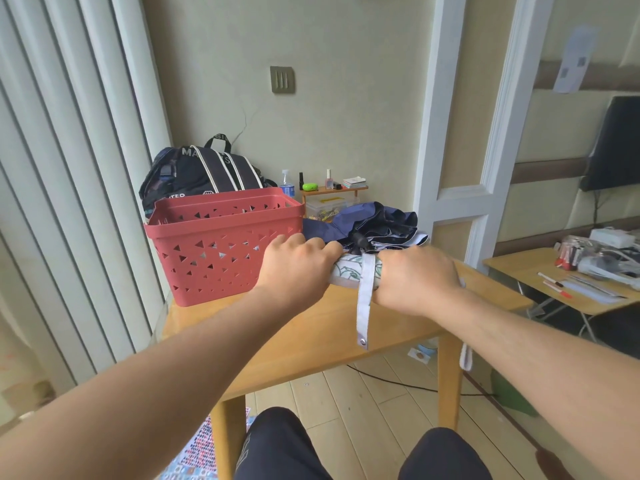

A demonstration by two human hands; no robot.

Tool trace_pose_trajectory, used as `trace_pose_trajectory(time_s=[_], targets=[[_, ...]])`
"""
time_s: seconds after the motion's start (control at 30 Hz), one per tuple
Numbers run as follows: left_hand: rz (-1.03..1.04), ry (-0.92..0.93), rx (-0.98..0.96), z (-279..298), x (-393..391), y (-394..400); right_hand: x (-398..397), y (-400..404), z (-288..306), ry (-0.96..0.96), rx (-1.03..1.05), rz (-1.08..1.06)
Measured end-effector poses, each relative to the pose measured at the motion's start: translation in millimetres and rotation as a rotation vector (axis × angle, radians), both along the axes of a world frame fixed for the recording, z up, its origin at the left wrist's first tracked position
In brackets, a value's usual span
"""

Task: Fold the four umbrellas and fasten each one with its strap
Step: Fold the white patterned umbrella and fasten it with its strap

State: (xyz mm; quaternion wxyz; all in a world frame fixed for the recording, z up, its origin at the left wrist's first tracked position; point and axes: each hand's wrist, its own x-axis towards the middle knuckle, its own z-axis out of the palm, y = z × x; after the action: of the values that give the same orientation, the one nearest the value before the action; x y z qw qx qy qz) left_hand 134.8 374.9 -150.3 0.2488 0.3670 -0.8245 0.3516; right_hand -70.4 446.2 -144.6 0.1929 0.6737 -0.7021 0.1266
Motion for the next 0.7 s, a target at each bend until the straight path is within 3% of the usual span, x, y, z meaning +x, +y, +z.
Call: trace_pose_trajectory(time_s=[0.2,0.37,0.5,0.7], targets=[[0.055,-0.036,0.1,-1,-1,3,1,-2,2,-0.043,0.101,0.038],[0.082,0.078,0.363,5,-3,6,-3,-4,0,0.161,-0.091,0.148],[0.065,0.039,0.584,11,1,10,-14,-5,-8,0.292,-0.129,0.245],[-0.029,0.115,0.547,4,9,9,-9,1,-8,0.305,-0.032,0.206]])
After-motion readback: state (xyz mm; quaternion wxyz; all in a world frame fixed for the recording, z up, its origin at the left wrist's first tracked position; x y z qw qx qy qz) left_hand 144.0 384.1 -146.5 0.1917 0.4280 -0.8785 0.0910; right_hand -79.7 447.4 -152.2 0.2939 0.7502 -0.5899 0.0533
